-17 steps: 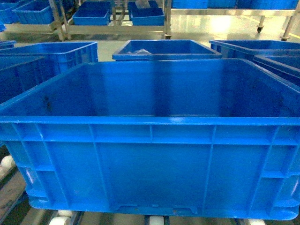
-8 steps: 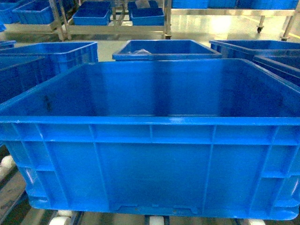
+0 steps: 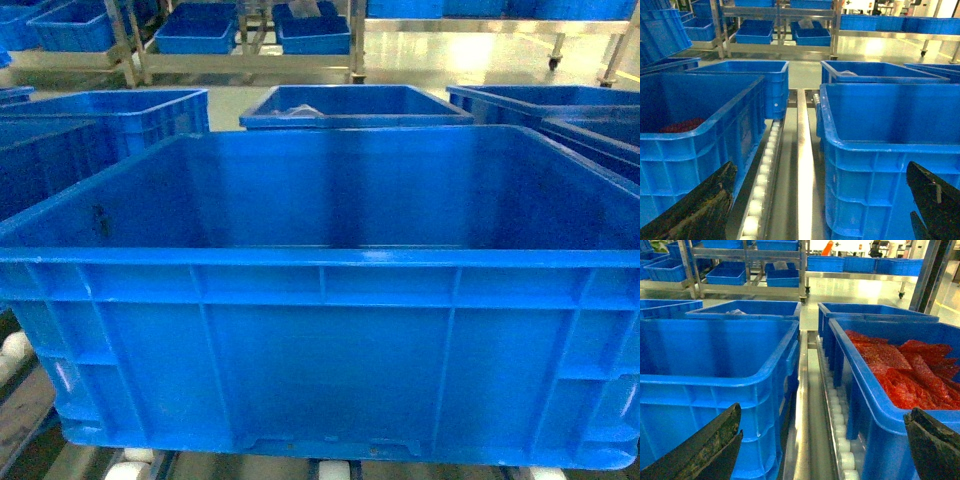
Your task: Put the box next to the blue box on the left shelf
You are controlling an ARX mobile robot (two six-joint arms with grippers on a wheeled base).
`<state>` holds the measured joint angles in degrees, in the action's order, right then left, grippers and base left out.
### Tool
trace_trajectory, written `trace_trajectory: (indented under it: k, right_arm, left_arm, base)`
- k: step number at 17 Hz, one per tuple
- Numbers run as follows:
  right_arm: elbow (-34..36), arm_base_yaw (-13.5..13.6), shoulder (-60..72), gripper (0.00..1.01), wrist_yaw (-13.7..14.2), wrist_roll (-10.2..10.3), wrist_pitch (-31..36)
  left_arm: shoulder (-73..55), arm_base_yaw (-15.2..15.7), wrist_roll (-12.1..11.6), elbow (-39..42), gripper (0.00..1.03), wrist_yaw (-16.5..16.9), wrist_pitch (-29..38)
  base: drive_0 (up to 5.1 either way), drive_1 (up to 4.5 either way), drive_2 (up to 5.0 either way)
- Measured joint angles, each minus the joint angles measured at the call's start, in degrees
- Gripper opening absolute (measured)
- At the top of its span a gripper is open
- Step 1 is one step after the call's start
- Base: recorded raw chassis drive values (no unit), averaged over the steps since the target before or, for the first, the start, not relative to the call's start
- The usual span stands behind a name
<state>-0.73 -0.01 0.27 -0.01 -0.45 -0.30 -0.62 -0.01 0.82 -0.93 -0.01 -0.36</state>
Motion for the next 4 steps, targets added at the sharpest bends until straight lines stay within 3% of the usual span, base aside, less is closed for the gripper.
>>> trace_trajectory:
  k: [4]
  right_arm:
    - [0.0,0.0,0.0,0.98,0.0,0.0,0.0]
  left_arm:
    - [0.0,0.0,0.0,0.0,0.98,0.0,0.0]
  base:
    - [0.0,0.0,0.0]
